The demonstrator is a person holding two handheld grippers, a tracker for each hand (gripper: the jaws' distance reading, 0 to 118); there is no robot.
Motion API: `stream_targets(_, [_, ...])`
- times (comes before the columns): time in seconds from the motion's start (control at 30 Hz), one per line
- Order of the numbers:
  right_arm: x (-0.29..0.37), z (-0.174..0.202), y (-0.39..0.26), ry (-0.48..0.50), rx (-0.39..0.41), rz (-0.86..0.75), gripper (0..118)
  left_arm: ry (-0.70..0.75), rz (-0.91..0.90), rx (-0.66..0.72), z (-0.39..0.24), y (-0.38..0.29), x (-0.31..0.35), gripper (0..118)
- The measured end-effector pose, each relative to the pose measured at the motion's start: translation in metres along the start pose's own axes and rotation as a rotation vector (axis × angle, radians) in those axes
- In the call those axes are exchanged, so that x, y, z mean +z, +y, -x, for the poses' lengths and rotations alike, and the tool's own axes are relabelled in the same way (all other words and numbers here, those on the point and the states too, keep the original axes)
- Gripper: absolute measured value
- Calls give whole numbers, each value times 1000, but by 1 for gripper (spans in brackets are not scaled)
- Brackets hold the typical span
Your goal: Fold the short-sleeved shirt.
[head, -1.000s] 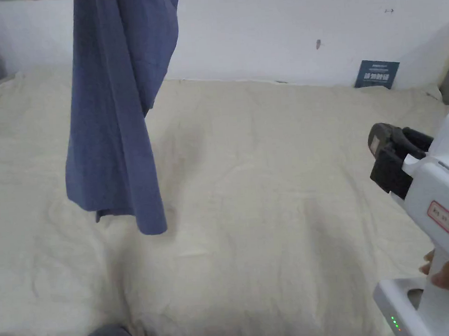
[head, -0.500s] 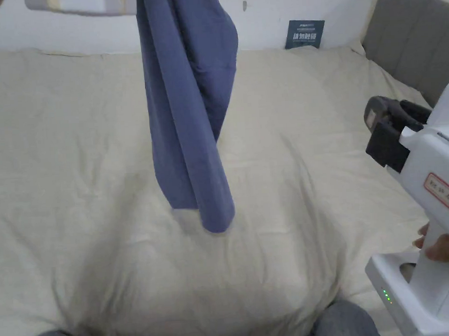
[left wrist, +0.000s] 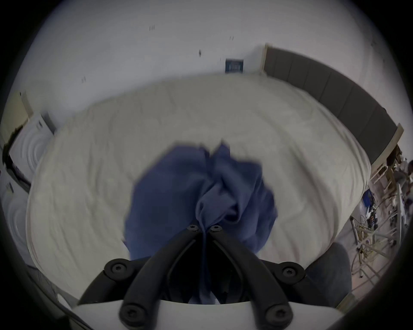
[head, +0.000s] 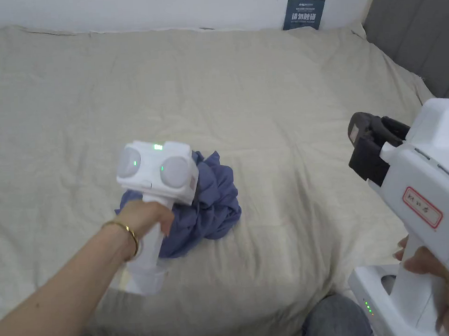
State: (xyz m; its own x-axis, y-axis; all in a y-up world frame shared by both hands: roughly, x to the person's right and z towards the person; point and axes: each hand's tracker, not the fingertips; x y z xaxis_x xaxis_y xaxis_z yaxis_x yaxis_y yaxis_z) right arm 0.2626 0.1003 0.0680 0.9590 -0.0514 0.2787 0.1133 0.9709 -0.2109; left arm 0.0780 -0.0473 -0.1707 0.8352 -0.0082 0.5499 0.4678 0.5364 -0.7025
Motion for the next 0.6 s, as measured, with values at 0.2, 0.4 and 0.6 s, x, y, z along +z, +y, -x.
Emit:
stream_targets(0.2, [-6,7,-4,7,0,15,1,-81,-111,105,22,-7,31,117])
stream_targets(0.4, [-8,21,-5,29,6,0,1,-38,-557,217,60,9,135,118])
stream_targets(0.6, [-8,39,-2,65,18,-36,1,277,-865,137,59,-27,198,118])
